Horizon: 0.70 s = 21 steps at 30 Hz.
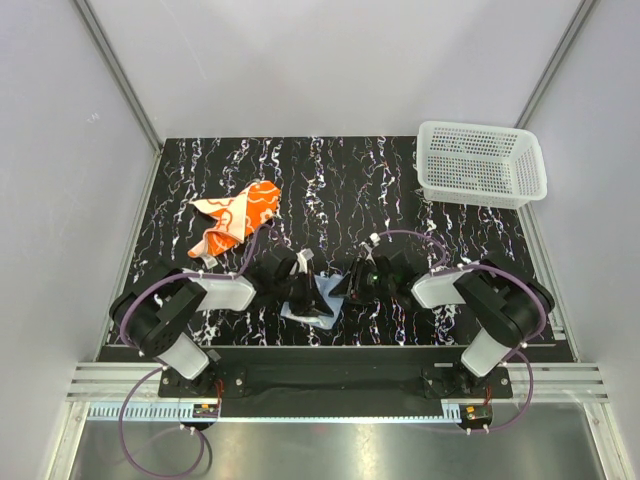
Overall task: Roll the towels
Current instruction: Roll the towel
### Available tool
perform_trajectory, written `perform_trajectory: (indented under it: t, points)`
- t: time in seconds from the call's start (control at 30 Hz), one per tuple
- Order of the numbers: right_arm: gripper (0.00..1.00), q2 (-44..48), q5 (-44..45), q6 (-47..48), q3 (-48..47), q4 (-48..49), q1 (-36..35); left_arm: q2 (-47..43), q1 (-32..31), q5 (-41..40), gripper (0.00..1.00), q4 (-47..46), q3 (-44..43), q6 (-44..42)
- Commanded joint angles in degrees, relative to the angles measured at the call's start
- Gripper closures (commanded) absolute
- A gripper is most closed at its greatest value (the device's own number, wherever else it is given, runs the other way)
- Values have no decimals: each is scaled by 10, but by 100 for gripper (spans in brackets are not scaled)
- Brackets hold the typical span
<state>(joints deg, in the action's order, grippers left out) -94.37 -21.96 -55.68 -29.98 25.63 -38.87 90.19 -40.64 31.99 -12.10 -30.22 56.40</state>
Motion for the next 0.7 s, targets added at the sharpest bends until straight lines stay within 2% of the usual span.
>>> perform_trajectory:
  t: [0.0, 0.03, 0.13, 0.17, 0.27, 0.37, 0.4, 0.47, 0.5, 0.67]
  points:
    - [65, -21, 17, 2, 3, 44, -12, 3, 1, -48, 88, 89, -6, -71]
    - [69, -22, 17, 3, 3, 43, -14, -3, 1, -65, 78, 109, -15, -94]
    - [71, -9, 27, 7, 2, 20, -16, -42, -1, -126, 62, 184, -31, -136]
    - [71, 0, 36, 8, -6, 1, -18, -52, -4, -144, 52, 219, -45, -147]
    - [71, 47, 81, 29, -31, -107, -26, -87, -29, -244, 38, 288, -83, -182]
    - [71, 79, 130, 41, -63, -219, -32, -106, -74, -312, 35, 340, -120, -208]
    - [71, 85, 146, 41, -74, -293, -35, -107, -103, -359, 34, 350, -143, -214]
    - [71, 95, 189, 40, -104, -354, -45, -104, -137, -435, 34, 377, -166, -226]
    - [71, 96, 216, 31, -116, -420, -50, -103, -172, -459, 34, 383, -191, -232]
    - [72, 88, 269, 9, -156, -517, -68, -91, -303, -628, 35, 385, -244, -263]
